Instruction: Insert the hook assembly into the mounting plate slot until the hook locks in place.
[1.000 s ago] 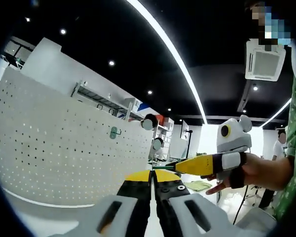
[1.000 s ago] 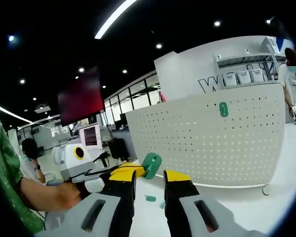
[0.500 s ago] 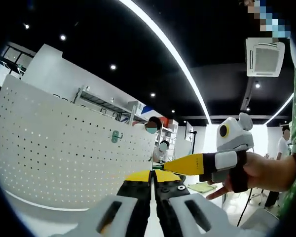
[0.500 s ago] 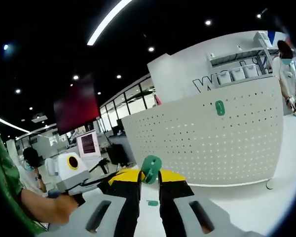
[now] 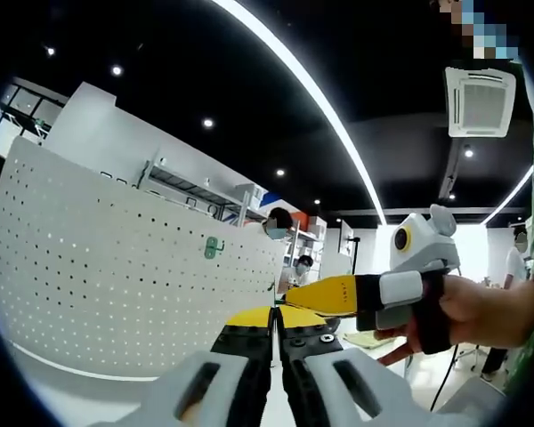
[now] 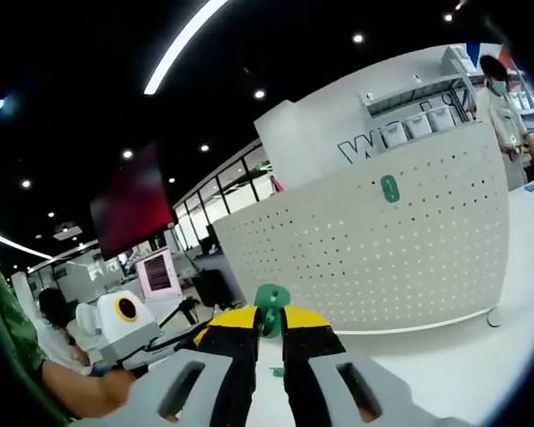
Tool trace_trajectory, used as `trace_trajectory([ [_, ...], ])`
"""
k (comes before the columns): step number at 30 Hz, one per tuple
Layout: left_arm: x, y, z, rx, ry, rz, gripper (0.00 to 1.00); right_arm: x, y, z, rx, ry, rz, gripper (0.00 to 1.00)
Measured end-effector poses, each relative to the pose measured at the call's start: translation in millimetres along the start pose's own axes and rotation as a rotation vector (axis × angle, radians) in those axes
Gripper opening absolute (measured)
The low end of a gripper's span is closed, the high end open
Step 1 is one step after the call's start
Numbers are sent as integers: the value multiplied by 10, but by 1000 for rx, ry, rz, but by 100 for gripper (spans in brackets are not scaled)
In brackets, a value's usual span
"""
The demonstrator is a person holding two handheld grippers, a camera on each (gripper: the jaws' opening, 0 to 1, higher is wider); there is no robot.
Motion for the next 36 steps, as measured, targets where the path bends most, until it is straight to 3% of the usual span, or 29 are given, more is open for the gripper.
trace_trajectory([
  [36, 56, -44, -7, 6, -15, -86, 2, 25, 23, -14, 4, -11, -68, 2],
])
Point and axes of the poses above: the point that each gripper's makers call its tool centre point, and the gripper's own axes: z roughly backward along the fingers, y roughly to its left, x roughly out of its top, the point moved 6 cm from there along z, roughly backward along the fingers, and after that the axes turned 5 degrees about z, right-handed, at the moved point
